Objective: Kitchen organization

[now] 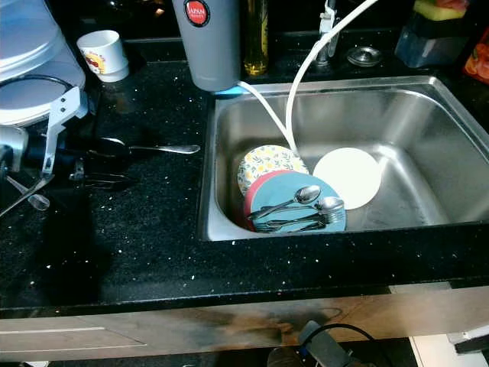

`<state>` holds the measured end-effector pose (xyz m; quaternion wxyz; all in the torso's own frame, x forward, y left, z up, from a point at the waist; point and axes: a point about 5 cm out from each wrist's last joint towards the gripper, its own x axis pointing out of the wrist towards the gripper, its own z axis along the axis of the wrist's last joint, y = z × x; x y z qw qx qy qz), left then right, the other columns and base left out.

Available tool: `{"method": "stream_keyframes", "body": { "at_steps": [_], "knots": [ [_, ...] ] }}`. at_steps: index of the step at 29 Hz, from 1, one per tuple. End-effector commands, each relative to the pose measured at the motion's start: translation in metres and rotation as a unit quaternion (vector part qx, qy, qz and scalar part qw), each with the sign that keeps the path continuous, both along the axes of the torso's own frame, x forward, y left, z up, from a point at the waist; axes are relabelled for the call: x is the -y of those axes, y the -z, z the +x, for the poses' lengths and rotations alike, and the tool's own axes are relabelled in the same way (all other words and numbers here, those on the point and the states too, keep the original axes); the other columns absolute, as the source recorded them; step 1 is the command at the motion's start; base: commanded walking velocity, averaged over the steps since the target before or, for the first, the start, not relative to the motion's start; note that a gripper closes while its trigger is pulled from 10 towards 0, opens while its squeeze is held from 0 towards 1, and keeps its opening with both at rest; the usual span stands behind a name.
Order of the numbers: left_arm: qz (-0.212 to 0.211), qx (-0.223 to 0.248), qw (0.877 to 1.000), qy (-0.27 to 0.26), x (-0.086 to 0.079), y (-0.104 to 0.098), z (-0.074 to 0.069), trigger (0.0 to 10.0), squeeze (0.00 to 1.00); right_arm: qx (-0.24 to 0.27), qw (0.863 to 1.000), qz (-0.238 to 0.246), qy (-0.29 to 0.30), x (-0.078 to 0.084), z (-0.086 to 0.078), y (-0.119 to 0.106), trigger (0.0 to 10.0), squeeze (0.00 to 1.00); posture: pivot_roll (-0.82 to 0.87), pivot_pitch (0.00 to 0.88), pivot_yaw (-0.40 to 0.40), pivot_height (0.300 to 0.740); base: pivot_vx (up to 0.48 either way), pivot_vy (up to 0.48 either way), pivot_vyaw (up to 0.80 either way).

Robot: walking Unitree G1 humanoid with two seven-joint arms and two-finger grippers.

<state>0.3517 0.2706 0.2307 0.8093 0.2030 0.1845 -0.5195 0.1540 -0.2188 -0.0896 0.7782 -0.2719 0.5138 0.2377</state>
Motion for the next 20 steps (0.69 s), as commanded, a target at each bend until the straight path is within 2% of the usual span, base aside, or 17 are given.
{"method": "stream_keyframes", "body": {
  "at_steps": [1,10,20],
  "knots": [
    [0.002,-0.04,0.999,0.001,0.0,0.014,-0.003,0.0,0.0,-0.002,1.0,0.0,0.006,0.001,-0.004,0.001,10.0,0.0,-0.07,0.105,0.037,0.74,0.0,0.0,0.0],
    [0.025,-0.078,0.996,0.026,-0.002,0.025,-0.009,0.0,0.0,0.0,1.0,0.0,0.01,0.0,-0.003,0.001,10.0,0.0,-0.07,0.104,0.043,0.74,0.0,0.0,0.0],
    [0.05,-0.092,0.993,0.054,-0.003,0.032,-0.014,0.0,0.0,0.004,1.0,0.001,0.015,-0.001,-0.002,0.001,10.0,0.0,-0.06,0.097,0.055,0.74,0.0,0.0,0.0]
  ]
}}
